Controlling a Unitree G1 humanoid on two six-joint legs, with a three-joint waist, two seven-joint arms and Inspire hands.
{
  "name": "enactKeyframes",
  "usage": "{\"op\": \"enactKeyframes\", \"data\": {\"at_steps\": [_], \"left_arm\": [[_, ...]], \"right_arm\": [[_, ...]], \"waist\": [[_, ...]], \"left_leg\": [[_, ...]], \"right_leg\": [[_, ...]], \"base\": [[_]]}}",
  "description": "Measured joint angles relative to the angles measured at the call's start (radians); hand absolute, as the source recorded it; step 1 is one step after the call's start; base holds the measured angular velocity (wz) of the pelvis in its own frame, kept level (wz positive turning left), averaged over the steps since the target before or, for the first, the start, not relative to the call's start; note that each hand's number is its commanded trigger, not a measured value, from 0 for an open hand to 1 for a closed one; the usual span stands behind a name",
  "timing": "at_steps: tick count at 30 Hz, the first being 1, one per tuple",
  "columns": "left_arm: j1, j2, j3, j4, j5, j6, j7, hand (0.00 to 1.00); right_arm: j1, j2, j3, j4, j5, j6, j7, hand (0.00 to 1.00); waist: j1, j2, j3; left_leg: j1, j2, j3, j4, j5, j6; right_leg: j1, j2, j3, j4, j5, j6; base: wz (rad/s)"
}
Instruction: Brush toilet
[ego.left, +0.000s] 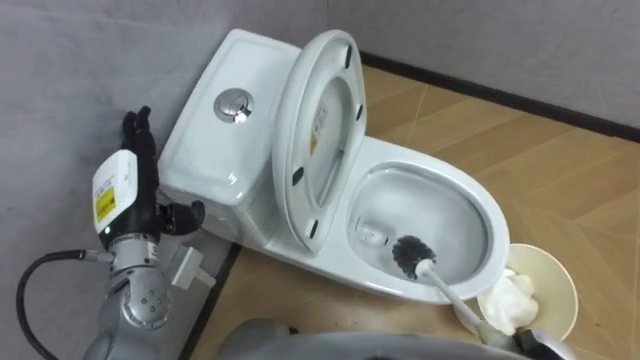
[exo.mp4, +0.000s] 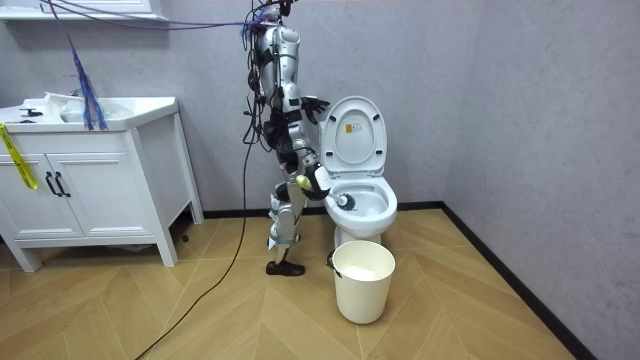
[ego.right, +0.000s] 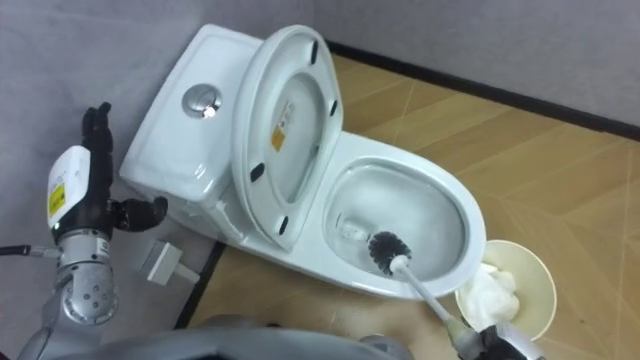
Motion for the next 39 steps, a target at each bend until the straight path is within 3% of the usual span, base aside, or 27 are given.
{"op": "enactKeyframes", "data": {"at_steps": [10, 17, 20, 28, 30, 34, 36, 39], "left_arm": [[0.005, 0.0, 0.0, 0.008, 0.021, -0.033, 0.052, 0.0], [0.004, 0.004, -0.016, 0.003, 0.056, -0.037, 0.081, 0.0], [0.004, 0.037, -0.049, -0.02, 0.069, -0.038, 0.08, 0.0], [-0.048, 0.041, -0.159, 0.041, 0.047, -0.046, 0.046, 0.0], [-0.071, 0.043, -0.171, 0.084, 0.042, -0.075, 0.045, 0.0], [-0.124, 0.064, -0.227, 0.176, 0.026, -0.082, 0.031, 0.0], [-0.196, 0.063, -0.267, 0.256, 0.023, -0.083, 0.025, 0.0], [-0.25, 0.063, -0.272, 0.268, 0.01, -0.105, 0.039, 0.0]], "right_arm": [[-0.061, -0.007, 0.0, 0.018, -0.019, 0.0, 0.01, 1.0], [-0.098, -0.008, 0.001, 0.023, -0.025, -0.002, -0.015, 1.0], [-0.114, -0.011, 0.004, 0.024, -0.041, -0.001, -0.013, 1.0], [-0.193, -0.015, 0.045, 0.051, -0.057, -0.005, -0.005, 1.0], [-0.232, -0.024, 0.056, 0.05, -0.104, -0.002, -0.005, 1.0], [-0.319, -0.055, 0.076, 0.055, -0.141, -0.016, -0.01, 1.0], [-0.37, -0.066, 0.094, 0.064, -0.141, -0.034, -0.027, 1.0], [-0.406, -0.082, 0.124, 0.064, -0.143, -0.034, -0.04, 1.0]], "waist": [[0.012, -0.02, 0.0073], [0.018, -0.012, 0.003], [0.021, -0.01, 0.0025], [0.011, -0.001, 0.0083], [0.024, 0.007, 0.0119], [0.025, 0.022, 0.0273], [0.03, 0.027, 0.0351], [0.049, 0.035, 0.0423]], "left_leg": [[-0.004, -0.002, -0.004, 0.005, 0.0, -0.001], [-0.012, -0.001, -0.01, 0.007, -0.001, -0.001], [-0.023, -0.001, -0.009, 0.009, -0.001, -0.001], [-0.082, 0.0, -0.01, 0.053, -0.001, -0.001], [-0.125, 0.0, -0.009, 0.073, -0.001, -0.001], [-0.202, -0.006, -0.01, 0.12, -0.002, 0.003], [-0.288, -0.006, -0.009, 0.182, -0.009, 0.013], [-0.364, 0.0, -0.002, 0.223, -0.009, 0.015]], "right_leg": [[-0.004, -0.003, 0.0, 0.008, -0.012, 0.0], [-0.009, -0.003, -0.003, -0.001, -0.013, 0.0], [-0.019, -0.003, -0.003, 0.007, -0.013, 0.0], [-0.072, -0.018, -0.01, 0.061, -0.02, -0.001], [-0.126, -0.027, -0.002, 0.104, -0.022, -0.004], [-0.208, -0.05, -0.004, 0.169, -0.036, -0.012], [-0.29, -0.058, 0.001, 0.233, -0.054, -0.017], [-0.367, -0.068, 0.003, 0.283, -0.055, -0.026]], "base": [[0.01], [0.0], [0.0], [0.0], [-0.04], [0.06], [0.11], [-0.04]]}}
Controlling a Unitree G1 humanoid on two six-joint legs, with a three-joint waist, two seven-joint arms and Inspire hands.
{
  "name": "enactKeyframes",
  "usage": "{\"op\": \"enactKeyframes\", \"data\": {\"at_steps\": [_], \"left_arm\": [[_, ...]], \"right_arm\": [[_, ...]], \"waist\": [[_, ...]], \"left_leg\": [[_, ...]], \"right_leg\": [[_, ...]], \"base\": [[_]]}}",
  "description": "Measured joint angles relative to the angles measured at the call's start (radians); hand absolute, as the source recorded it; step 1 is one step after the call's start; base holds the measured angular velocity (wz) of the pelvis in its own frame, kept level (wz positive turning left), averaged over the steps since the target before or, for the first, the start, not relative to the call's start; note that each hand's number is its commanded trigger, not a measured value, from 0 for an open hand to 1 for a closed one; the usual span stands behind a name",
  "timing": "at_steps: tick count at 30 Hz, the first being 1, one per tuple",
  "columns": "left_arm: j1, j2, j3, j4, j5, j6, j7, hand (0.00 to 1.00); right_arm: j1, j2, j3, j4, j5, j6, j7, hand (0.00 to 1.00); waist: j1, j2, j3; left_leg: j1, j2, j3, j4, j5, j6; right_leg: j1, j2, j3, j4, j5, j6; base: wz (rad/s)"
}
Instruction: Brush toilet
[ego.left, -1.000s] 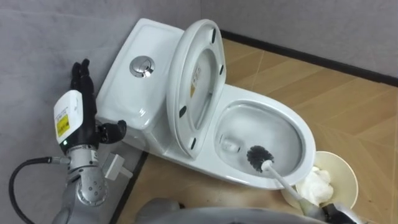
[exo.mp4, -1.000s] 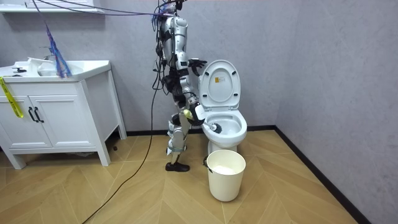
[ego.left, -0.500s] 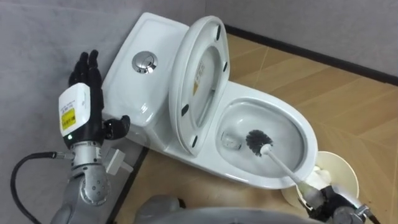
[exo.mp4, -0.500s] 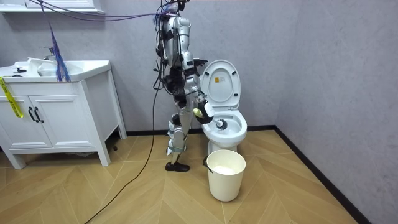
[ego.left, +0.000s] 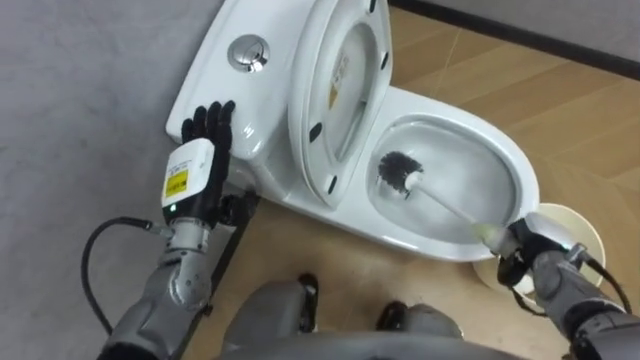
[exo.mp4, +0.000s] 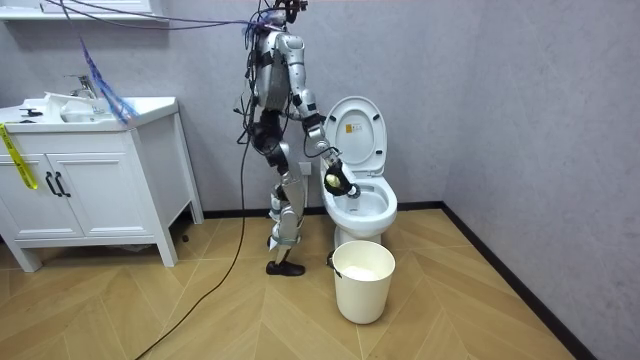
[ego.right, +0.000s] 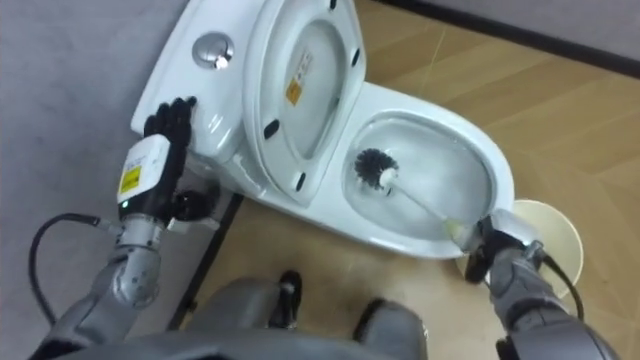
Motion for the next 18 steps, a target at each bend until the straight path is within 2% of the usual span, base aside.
{"op": "enactKeyframes", "data": {"at_steps": [2, 6, 8, 13, 14, 18], "left_arm": [[-0.024, 0.001, -0.007, 0.0, 0.0, -0.01, 0.009, 0.0], [-0.04, 0.01, -0.012, -0.012, -0.003, -0.022, 0.049, 0.0], [-0.054, 0.01, -0.016, -0.017, -0.002, -0.03, 0.061, 0.0], [-0.088, 0.011, -0.026, -0.028, -0.001, -0.034, 0.099, 0.0], [-0.097, 0.015, -0.033, -0.028, 0.0, -0.034, 0.11, 0.0], [-0.102, 0.046, -0.048, -0.061, 0.0, -0.032, 0.143, 0.0]], "right_arm": [[-0.019, -0.022, 0.016, 0.0, -0.012, 0.002, -0.013, 1.0], [-0.063, -0.06, 0.038, -0.002, -0.028, 0.006, -0.03, 1.0], [-0.08, -0.081, 0.038, -0.002, -0.031, 0.015, -0.04, 1.0], [-0.137, -0.131, 0.074, -0.009, -0.041, 0.039, -0.066, 1.0], [-0.145, -0.137, 0.086, -0.017, -0.04, 0.054, -0.071, 1.0], [-0.19, -0.142, 0.127, -0.053, -0.039, 0.093, -0.074, 1.0]], "waist": [[0.02, 0.0, 0.0008], [0.031, -0.004, 0.0033], [0.043, -0.003, 0.0027], [0.072, -0.003, 0.0034], [0.074, -0.004, 0.0034], [0.086, 0.005, 0.002]], "left_leg": [[-0.061, -0.003, 0.003, 0.022, 0.003, 0.005], [-0.15, -0.016, 0.029, 0.029, 0.025, 0.012], [-0.189, -0.02, 0.041, 0.031, 0.034, 0.015], [-0.275, -0.013, 0.058, 0.049, 0.043, 0.013], [-0.29, -0.013, 0.057, 0.05, 0.046, 0.012], [-0.36, 0.001, 0.057, 0.075, 0.049, 0.009]], "right_leg": [[-0.074, -0.019, 0.006, 0.043, -0.003, -0.007], [-0.201, -0.03, 0.053, 0.102, -0.001, -0.009], [-0.252, -0.041, 0.059, 0.124, 0.002, -0.014], [-0.349, -0.048, 0.071, 0.153, 0.01, -0.028], [-0.363, -0.048, 0.069, 0.155, 0.011, -0.03], [-0.429, -0.039, 0.069, 0.165, 0.02, -0.043]], "base": [[-0.07], [-0.11], [-0.06], [-0.05], [0.03], [-0.04]]}}
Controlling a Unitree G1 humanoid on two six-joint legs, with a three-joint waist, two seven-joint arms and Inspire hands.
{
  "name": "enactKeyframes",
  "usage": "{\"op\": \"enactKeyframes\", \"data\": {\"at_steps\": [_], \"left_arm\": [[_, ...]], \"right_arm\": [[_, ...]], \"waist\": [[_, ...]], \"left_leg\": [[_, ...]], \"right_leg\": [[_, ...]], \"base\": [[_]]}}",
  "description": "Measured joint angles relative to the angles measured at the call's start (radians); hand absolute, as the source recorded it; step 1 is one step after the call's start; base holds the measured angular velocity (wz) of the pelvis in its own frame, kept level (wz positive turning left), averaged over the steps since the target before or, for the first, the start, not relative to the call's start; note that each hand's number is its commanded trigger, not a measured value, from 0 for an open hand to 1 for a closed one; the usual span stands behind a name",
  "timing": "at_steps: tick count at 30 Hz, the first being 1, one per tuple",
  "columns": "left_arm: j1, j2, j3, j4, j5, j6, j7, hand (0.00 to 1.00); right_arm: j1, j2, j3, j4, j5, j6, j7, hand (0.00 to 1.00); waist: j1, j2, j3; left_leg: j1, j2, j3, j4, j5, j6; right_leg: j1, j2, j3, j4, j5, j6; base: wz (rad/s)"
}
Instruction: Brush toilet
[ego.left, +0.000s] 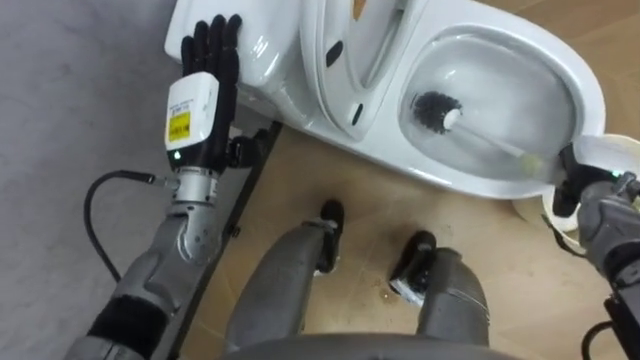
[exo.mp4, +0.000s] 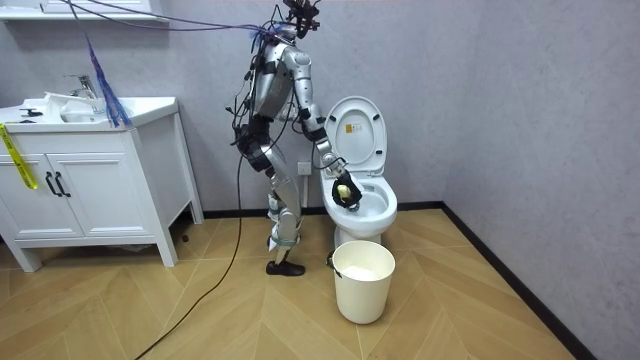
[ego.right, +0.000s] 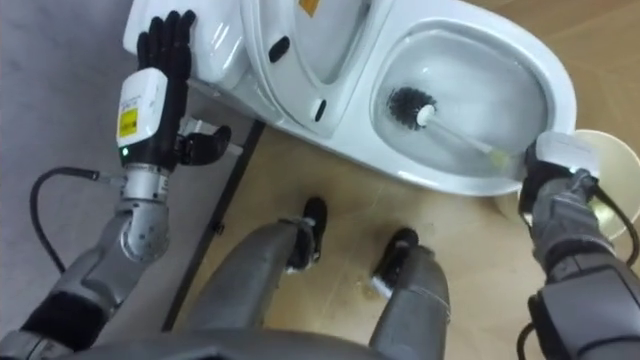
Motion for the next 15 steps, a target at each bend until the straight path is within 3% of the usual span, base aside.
{"op": "enactKeyframes", "data": {"at_steps": [2, 3, 6, 7, 10, 15], "left_arm": [[-0.002, 0.002, -0.007, -0.009, 0.001, 0.002, 0.015, 0.0], [-0.002, 0.002, -0.013, -0.014, 0.003, 0.006, 0.024, 0.0], [-0.003, 0.002, -0.036, -0.021, 0.002, 0.019, 0.065, 0.0], [-0.003, 0.002, -0.042, -0.024, 0.002, 0.021, 0.077, 0.0], [-0.007, 0.002, -0.049, -0.025, 0.001, 0.029, 0.127, 0.0], [-0.044, 0.003, -0.072, -0.019, -0.024, 0.055, 0.146, 0.0]], "right_arm": [[-0.01, 0.0, 0.019, -0.01, -0.013, 0.01, 0.0, 1.0], [-0.013, -0.001, 0.028, -0.014, -0.018, 0.021, 0.0, 1.0], [-0.019, -0.02, 0.046, -0.014, -0.015, 0.054, -0.006, 1.0], [-0.022, -0.027, 0.051, -0.014, -0.015, 0.054, -0.01, 1.0], [-0.026, -0.034, 0.092, -0.034, -0.008, 0.052, -0.023, 1.0], [-0.034, -0.032, 0.118, -0.053, 0.04, 0.084, -0.042, 1.0]], "waist": [[0.006, 0.008, -0.0006], [0.012, 0.023, -0.0041], [0.013, 0.041, 0.0017], [0.014, 0.045, 0.0], [0.013, 0.048, 0.0014], [0.019, 0.05, 0.0037]], "left_leg": [[-0.023, 0.0, -0.002, 0.007, 0.0, 0.0], [-0.033, 0.0, -0.003, 0.008, 0.0, -0.001], [-0.059, -0.002, -0.004, 0.01, 0.002, 0.001], [-0.07, -0.002, -0.005, 0.013, 0.002, 0.001], [-0.092, 0.007, -0.004, 0.032, 0.0, -0.001], [-0.109, 0.015, 0.0, 0.042, 0.001, -0.002]], "right_leg": [[-0.024, -0.001, 0.002, 0.009, 0.0, -0.001], [-0.033, -0.001, 0.002, 0.009, 0.001, -0.002], [-0.052, -0.006, -0.008, 0.01, 0.001, -0.002], [-0.061, -0.006, -0.011, 0.012, 0.001, -0.002], [-0.078, 0.0, -0.009, 0.021, -0.001, -0.005], [-0.096, 0.004, -0.012, 0.022, 0.003, -0.011]], "base": [[0.0], [0.0], [0.07], [0.0], [0.0], [-0.04]]}}
